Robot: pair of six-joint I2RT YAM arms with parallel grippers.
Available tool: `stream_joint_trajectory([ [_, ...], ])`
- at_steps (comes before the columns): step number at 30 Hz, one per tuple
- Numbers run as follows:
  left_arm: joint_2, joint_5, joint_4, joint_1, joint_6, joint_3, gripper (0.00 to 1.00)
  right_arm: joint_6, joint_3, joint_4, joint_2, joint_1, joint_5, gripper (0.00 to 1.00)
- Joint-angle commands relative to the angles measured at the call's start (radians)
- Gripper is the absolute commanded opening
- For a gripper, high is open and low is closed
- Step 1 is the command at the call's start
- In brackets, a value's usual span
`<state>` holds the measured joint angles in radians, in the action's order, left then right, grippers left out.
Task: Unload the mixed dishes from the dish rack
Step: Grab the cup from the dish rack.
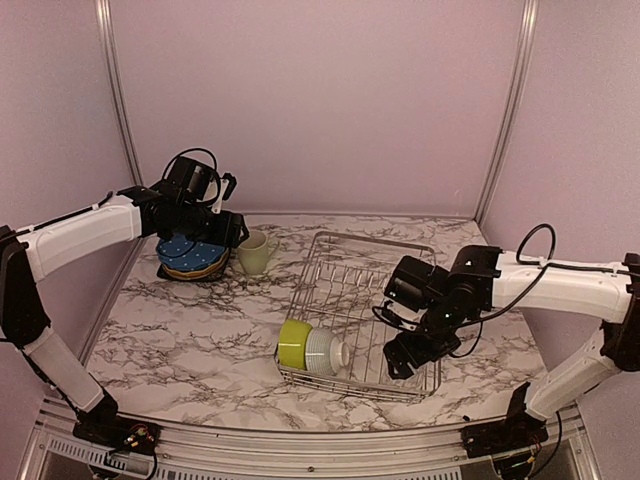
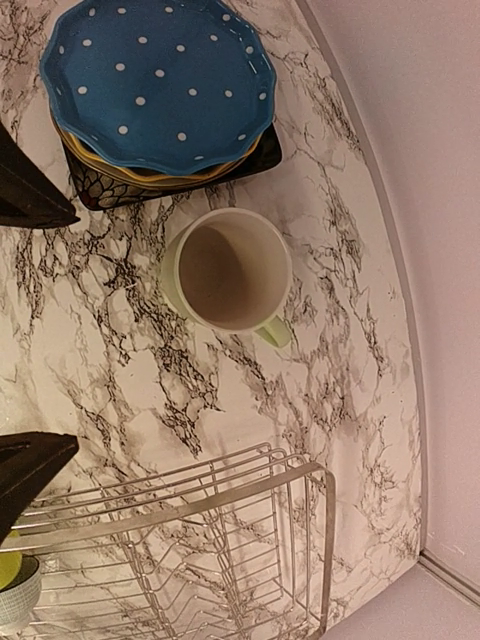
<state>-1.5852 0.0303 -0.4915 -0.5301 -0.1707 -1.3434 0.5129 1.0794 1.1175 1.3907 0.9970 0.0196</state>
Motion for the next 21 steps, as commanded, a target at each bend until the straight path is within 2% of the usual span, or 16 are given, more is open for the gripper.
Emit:
stream_joint_trajectory([
  [1,0.029,0.0,0.007,0.001,0.02,0.004,0.72,0.015,-0.009,-0.063,0.03,0.005,-0.011,0.87],
  [12,0.056,-0.003,0.019,0.001,0.025,0.007,0.72,0.007,0.099,-0.051,0.064,0.005,-0.007,0.6],
  [21,0.104,-0.04,0.08,0.001,0.022,-0.002,0.72,-0.031,0.338,-0.027,0.077,-0.038,-0.001,0.57],
])
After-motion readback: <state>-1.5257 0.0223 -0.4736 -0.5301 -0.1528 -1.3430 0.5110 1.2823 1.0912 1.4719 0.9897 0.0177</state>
